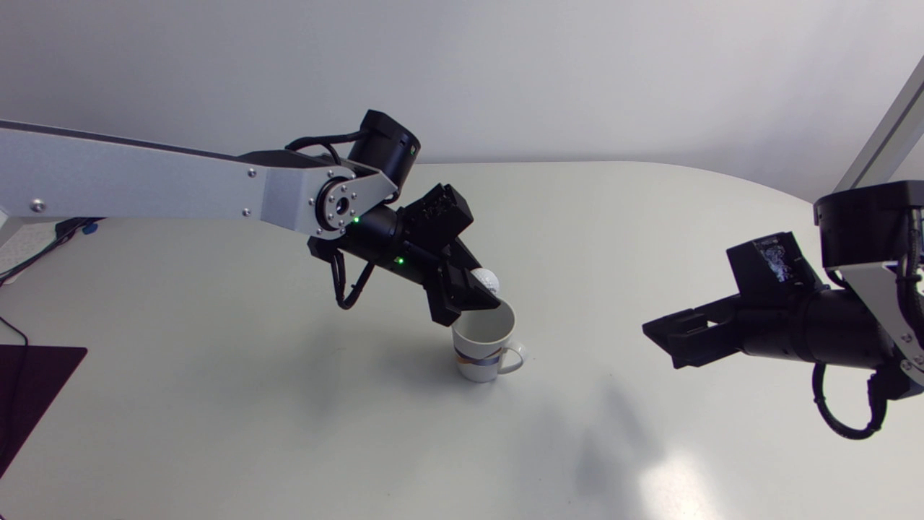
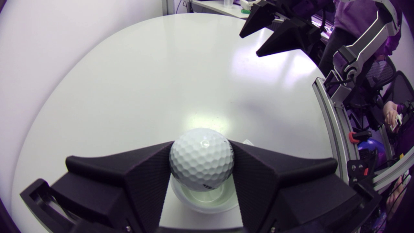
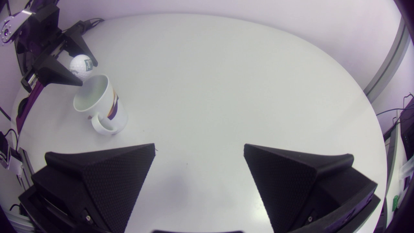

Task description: Pick up the white golf ball from the table and place it into the cup.

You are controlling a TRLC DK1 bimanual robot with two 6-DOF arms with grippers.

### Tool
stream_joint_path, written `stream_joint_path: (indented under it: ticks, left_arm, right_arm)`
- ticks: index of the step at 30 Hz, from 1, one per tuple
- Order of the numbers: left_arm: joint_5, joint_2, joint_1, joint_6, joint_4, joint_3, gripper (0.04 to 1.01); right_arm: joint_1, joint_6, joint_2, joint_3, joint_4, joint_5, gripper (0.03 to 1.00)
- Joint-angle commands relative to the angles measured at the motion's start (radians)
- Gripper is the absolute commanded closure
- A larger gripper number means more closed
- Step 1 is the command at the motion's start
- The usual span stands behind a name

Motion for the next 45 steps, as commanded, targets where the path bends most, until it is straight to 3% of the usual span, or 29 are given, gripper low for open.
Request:
stream_joint_path:
  ticks: [1,10,12,14,16,18,22,24,28,32,35,39,41,43,45]
  left_arm:
    - [0.026,0.031,-0.003,-0.014,0.004,0.001,0.736]
    - [0.027,0.068,-0.019,-0.019,0.020,-0.054,0.703]
    - [0.027,0.072,-0.021,-0.037,0.038,-0.061,0.579]
    - [0.026,0.072,-0.029,-0.046,0.038,-0.063,0.315]
    - [0.021,0.063,-0.033,-0.059,0.047,-0.064,0.123]
    - [0.000,0.049,-0.030,-0.092,0.077,-0.060,0.054]
    - [-0.056,-0.029,-0.021,-0.155,0.119,-0.084,0.052]
    - [-0.119,-0.081,-0.015,-0.197,0.158,-0.117,0.051]
    - [-0.232,-0.238,0.025,-0.243,0.175,-0.192,0.051]
    - [-0.290,-0.446,0.106,-0.293,0.187,-0.265,0.051]
    - [-0.350,-0.600,0.152,-0.315,0.187,-0.331,0.051]
    - [-0.520,-0.753,0.157,-0.310,0.207,-0.463,0.051]
    - [-0.694,-0.804,0.134,-0.341,0.253,-0.532,0.051]
    - [-0.879,-0.873,0.096,-0.365,0.366,-0.627,0.051]
    - [-0.895,-0.945,0.091,-0.387,0.356,-0.681,0.052]
  right_arm:
    - [-0.007,-0.028,-0.004,-0.032,-0.003,-0.007,0.070]
    - [-0.030,-0.051,-0.018,-0.040,-0.005,-0.008,0.070]
    - [-0.059,-0.063,-0.023,-0.044,-0.006,-0.034,0.070]
    - [-0.071,-0.066,-0.036,-0.048,-0.009,-0.042,0.070]
    - [-0.071,-0.066,-0.053,-0.048,-0.018,-0.042,0.070]
    - [-0.071,-0.063,-0.081,-0.044,-0.020,-0.042,0.070]
    - [-0.071,-0.019,-0.128,-0.037,-0.008,-0.042,0.070]
    - [-0.071,0.019,-0.161,-0.038,0.017,-0.036,0.070]
    - [-0.070,0.038,-0.233,-0.029,0.015,-0.010,0.070]
    - [-0.019,0.041,-0.286,-0.012,0.006,0.105,0.070]
    - [0.010,0.039,-0.346,-0.015,-0.034,0.141,0.070]
    - [0.105,0.024,-0.509,-0.058,-0.023,0.270,0.070]
    - [0.166,0.015,-0.569,-0.078,-0.014,0.342,0.070]
    - [0.226,-0.001,-0.602,-0.106,0.006,0.428,0.070]
    - [0.255,-0.005,-0.607,-0.121,0.008,0.471,0.070]
